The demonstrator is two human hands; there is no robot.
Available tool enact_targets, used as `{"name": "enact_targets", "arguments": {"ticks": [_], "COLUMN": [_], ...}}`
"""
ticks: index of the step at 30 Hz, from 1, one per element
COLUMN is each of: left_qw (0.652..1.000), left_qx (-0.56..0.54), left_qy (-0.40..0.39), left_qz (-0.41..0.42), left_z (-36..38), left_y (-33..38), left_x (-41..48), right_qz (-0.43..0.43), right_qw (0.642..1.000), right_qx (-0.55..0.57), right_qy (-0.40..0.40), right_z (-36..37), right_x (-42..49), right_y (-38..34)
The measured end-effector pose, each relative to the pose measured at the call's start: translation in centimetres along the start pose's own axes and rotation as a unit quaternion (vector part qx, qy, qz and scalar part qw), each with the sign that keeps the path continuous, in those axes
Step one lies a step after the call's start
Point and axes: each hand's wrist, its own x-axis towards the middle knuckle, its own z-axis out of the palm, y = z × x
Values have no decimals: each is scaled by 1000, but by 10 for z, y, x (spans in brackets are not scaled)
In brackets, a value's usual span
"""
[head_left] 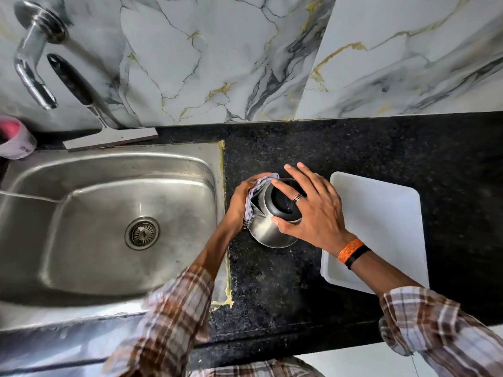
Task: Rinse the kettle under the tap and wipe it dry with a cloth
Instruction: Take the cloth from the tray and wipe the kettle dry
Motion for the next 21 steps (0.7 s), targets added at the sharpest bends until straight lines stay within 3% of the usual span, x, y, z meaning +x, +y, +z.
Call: {"name": "enact_targets", "arguments": {"ticks": [4,8,12,17,21], "left_qw": [982,946,927,927,932], "left_qx": [-44,-134,-221,-85,-48], "left_qy": [180,295,300,348,354], "left_qz": [45,4,40,108,67], "left_z": [22,39,64,101,93], "left_y": [-21,-55,-65,-64,-73], "left_x": [-15,-27,-42,-63,-57], "right_qz": [-2,0,-1,-9,-18], "right_qw": [1000,1000,1000,1000,1000], "right_qx": [2,-3,2,10,18], "right_qy": [5,-1,6,13,13], "right_z": [2,1,2,4,4], "right_x": [0,-1,-2,-3,-3], "right_y": [0,0,-1,1,3]}}
